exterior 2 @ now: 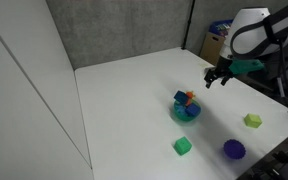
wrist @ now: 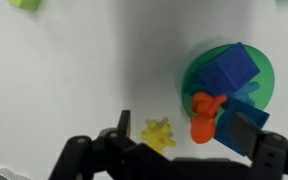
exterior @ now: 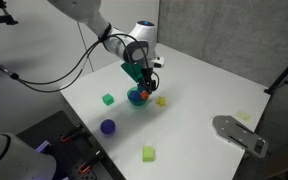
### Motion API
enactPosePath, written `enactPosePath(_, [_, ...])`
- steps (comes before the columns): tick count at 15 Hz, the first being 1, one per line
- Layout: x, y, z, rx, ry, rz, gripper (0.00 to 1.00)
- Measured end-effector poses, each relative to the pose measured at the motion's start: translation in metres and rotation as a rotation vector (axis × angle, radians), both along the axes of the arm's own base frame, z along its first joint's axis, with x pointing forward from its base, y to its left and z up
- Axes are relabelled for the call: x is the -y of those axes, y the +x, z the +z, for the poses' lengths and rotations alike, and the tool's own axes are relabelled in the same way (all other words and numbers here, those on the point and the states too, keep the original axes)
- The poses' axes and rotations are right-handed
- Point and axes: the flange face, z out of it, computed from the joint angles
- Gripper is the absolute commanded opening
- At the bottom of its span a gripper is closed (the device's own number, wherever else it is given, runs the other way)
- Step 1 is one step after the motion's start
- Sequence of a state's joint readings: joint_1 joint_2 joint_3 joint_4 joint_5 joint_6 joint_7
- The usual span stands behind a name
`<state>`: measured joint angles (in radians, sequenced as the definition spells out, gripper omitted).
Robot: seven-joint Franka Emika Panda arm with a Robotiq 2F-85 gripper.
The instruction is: Remove the yellow toy from the bowl and put it on the table.
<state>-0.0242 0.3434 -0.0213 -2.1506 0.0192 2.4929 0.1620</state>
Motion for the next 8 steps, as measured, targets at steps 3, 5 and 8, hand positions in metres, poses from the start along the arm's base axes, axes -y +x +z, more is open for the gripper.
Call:
enactPosePath(3, [-0.03,0.0,0.025,0.006,0.027,0.057,1.0])
enactPosePath(5, [-0.047,-0.002,0.04,-0.002,0.036,0.093,1.0])
enactPosePath(8, [-0.065,-0.006,0.062,-0.037,0.042,0.153,1.0])
